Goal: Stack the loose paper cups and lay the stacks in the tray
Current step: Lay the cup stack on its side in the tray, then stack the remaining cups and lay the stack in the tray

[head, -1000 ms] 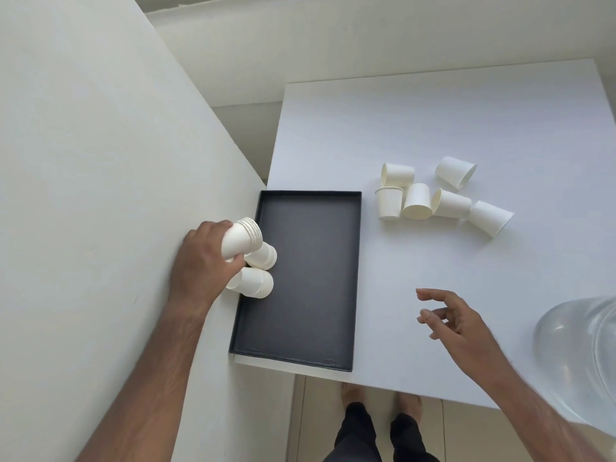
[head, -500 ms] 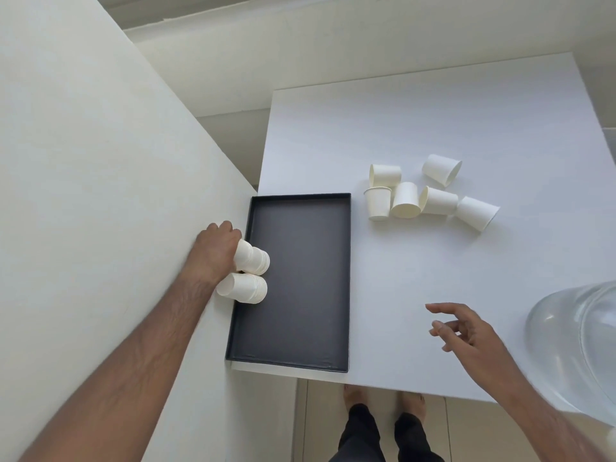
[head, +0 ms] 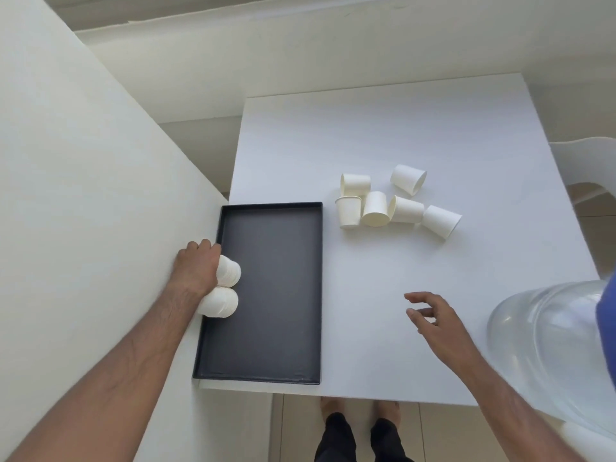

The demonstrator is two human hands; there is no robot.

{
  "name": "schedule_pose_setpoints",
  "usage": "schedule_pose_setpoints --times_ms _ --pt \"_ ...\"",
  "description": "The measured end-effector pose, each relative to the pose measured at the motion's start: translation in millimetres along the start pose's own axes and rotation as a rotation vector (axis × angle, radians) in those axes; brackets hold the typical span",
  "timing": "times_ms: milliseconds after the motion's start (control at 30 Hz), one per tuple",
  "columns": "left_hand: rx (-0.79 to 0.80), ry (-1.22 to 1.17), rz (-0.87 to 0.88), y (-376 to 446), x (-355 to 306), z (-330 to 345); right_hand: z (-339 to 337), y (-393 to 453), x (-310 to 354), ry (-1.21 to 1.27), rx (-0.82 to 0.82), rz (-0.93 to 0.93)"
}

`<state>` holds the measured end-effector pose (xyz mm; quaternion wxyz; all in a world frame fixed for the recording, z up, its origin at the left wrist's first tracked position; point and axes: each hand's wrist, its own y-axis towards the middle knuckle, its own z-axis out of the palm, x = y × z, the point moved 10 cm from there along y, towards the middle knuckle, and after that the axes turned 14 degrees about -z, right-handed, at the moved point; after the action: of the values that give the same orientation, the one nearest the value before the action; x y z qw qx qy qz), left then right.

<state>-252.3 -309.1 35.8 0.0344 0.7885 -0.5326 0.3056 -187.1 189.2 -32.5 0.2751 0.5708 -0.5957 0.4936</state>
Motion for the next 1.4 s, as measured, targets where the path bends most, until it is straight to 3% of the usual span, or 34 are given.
schedule_pose_setpoints --times_ms 133,267,367,567,667,800,967,1400 --pt "-0.052 -0.071 -0.05 -1 1 -8 -29 44 -14 -0.041 -0.199 0.035" --pt "-0.08 -0.355 -0.02 -19 -31 -27 -71 79 -37 0.04 -0.513 0.201" --pt "-0.113 -0.511 0.057 -44 -73 -49 -89 97 -49 0.052 -0.605 0.306" --pt "0.064 -0.843 0.3 -80 -190 -67 -103 132 -64 0.05 -0.59 0.448" --pt "0.2 -1.09 0.255 -71 -230 -72 -102 139 -66 0.059 -0.573 0.494" --pt "0.294 -1.32 0.066 -31 -255 -83 -105 150 -62 0.023 -0.584 0.476" --pt "0.225 -1.266 -0.068 15 -272 -90 -107 158 -68 0.023 -0.581 0.417" --pt "0.425 -1.402 -0.261 49 -297 -55 -108 146 -54 0.117 -0.666 0.295"
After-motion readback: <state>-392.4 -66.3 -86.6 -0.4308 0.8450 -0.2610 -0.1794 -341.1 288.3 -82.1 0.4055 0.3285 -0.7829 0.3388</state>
